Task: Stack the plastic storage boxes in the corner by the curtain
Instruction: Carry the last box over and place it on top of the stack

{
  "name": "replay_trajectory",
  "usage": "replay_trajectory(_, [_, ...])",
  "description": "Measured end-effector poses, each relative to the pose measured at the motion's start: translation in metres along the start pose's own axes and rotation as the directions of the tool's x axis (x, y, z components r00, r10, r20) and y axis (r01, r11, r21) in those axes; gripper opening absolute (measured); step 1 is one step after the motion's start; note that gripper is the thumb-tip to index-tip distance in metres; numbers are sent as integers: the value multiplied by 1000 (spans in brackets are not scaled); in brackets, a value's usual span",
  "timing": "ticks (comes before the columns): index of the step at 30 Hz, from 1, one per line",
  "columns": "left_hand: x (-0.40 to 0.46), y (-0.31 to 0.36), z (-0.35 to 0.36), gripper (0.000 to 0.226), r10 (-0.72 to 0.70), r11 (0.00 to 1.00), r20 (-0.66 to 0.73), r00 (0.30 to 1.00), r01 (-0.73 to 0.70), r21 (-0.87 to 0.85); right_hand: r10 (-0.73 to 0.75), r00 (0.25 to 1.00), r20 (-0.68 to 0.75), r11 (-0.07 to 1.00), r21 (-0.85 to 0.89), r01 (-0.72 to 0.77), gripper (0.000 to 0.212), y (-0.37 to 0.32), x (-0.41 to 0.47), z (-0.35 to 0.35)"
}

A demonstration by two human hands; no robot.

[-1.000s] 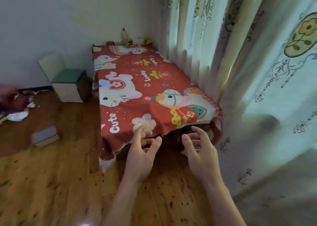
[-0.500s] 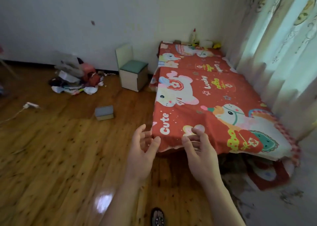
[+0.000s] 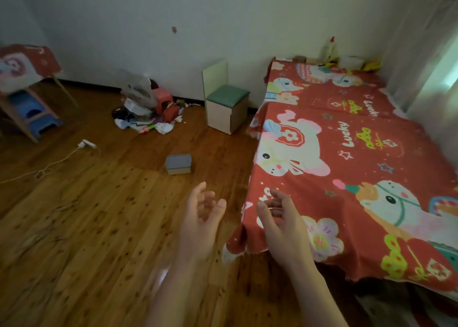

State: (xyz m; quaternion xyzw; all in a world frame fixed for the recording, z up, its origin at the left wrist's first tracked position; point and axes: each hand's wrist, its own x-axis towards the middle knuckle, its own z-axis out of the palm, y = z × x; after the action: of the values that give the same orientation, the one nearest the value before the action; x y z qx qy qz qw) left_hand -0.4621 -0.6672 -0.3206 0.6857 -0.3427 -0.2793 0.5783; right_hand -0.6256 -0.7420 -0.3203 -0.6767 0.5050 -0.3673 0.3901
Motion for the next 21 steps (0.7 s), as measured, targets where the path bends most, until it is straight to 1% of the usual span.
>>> replay_trajectory(4, [29, -8, -8, 65, 1, 1000, -65, 998, 0, 12, -33, 998, 54, 999, -9, 33, 50, -3, 36, 24])
replay_trajectory(7, [47, -11, -19, 72, -6, 1000, -105, 994, 7, 10, -50, 993, 103, 998, -24, 53, 62, -10, 54, 44])
replay_trajectory(9, [62, -14, -28, 69, -20, 1000, -120, 993, 20, -3, -59, 989, 135, 998, -29, 64, 67, -15, 66, 60])
replay_trajectory(12, [82, -22, -47, 66, -42, 999, -139, 989, 40, -19, -68, 982, 175, 997, -26, 74, 63, -21, 85, 89])
replay_trajectory(15, [107, -33, -67, 66, -62, 998, -170, 984, 60, -18, -81, 976, 202, 995, -44, 92, 65, -29, 101, 119])
replay_trajectory(17, [130, -46, -84, 65, -87, 996, -169, 982, 83, -31, -81, 975, 207, 994, -54, 94, 67, -36, 115, 146])
replay_trajectory(21, [179, -67, -121, 76, -104, 993, -152, 983, 96, -63, -63, 975, 212, 993, -81, 82, 72, -52, 145, 201])
